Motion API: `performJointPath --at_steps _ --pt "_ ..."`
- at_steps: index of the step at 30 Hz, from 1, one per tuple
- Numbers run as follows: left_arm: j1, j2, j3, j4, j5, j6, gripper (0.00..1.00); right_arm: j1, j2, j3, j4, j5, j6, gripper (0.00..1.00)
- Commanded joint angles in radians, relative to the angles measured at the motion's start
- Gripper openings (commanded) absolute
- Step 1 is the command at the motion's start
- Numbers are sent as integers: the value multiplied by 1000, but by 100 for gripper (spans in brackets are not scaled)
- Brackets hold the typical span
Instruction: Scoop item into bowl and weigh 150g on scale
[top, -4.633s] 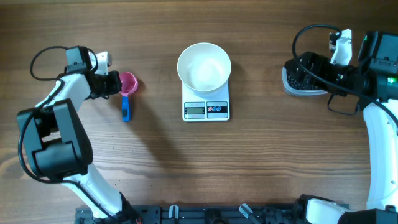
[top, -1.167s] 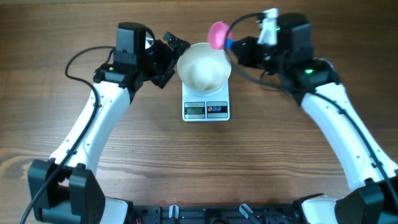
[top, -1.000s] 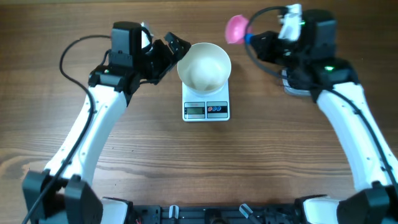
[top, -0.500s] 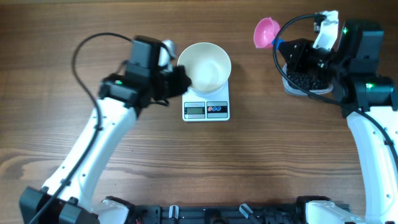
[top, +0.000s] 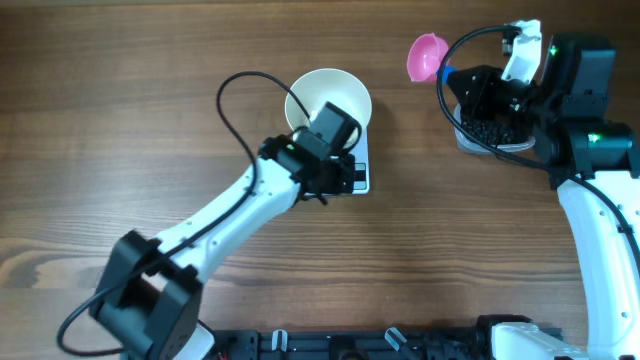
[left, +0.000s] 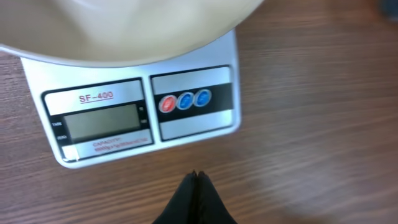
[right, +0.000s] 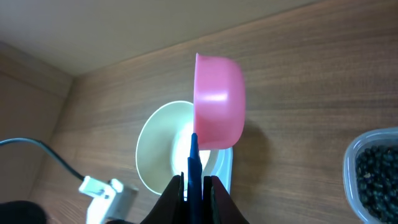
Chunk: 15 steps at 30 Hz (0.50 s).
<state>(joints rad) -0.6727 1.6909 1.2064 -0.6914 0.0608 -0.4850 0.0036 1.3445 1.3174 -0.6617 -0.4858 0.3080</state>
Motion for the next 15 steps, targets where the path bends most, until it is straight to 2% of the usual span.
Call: performJointPath --at_steps 1,9,15 --pt "-22 76 -12 20 -89 95 4 -2 0 9 -11 17 -19 4" --pt "-24 162 -12 126 -91 248 4 -2 0 9 -21 25 -19 4" --pt "-24 181 -12 169 -180 247 4 -2 0 9 -32 48 -19 4"
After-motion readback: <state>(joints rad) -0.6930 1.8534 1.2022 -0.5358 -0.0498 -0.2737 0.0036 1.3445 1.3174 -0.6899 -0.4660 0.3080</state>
